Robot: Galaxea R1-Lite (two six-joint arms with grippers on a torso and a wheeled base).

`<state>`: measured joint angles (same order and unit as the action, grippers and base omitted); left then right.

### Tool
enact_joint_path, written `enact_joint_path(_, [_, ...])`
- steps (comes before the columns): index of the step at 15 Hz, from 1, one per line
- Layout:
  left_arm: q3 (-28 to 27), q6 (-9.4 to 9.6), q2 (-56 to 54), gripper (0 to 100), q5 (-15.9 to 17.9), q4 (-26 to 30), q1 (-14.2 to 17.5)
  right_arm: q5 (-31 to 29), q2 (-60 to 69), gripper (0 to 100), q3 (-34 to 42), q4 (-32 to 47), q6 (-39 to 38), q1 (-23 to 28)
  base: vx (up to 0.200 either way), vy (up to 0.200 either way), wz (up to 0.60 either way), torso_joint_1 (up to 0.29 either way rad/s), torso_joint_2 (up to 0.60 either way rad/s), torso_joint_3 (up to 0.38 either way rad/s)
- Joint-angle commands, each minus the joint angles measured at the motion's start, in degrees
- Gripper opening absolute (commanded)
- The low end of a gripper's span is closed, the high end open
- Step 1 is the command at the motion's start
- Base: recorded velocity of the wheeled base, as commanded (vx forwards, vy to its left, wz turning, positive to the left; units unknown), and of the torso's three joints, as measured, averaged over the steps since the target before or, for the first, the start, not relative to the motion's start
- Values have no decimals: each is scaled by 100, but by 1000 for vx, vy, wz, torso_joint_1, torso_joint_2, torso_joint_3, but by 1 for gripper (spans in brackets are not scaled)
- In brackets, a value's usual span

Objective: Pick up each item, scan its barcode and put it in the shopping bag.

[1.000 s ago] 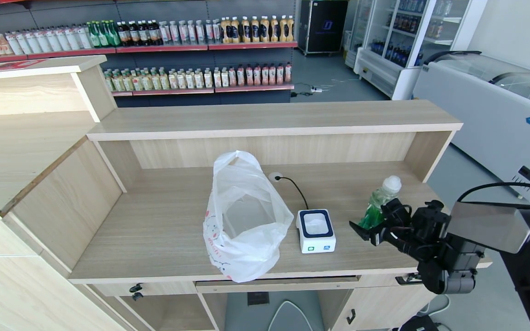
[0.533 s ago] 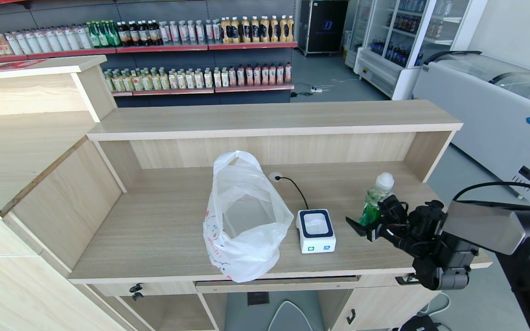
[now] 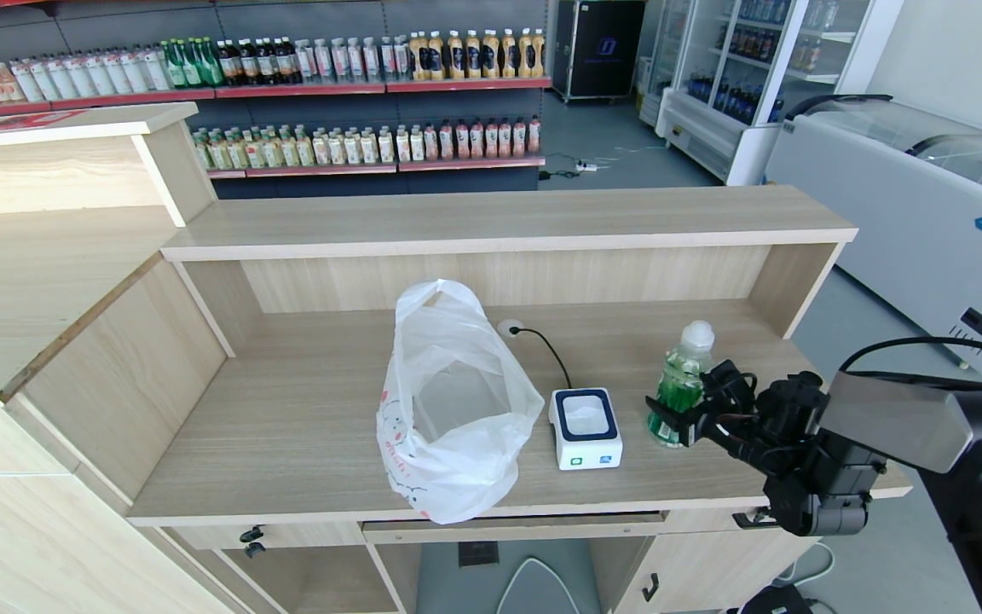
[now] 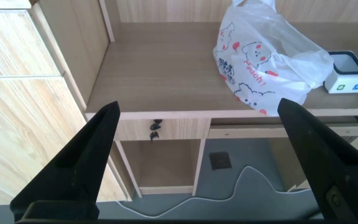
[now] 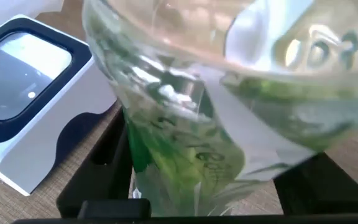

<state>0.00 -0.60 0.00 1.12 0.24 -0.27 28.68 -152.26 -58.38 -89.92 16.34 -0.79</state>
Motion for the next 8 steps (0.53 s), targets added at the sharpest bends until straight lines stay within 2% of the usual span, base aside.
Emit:
enact_joint_path(1, [0,-2,0,100,2,2,0,-3,39,0,2,-8,-16,18,0,0,0,0,0,0])
enact_joint_path(8, [0,-2,0,100,2,2,0,6,179,0,20,-8,-192,132,0,0,0,0,0,0])
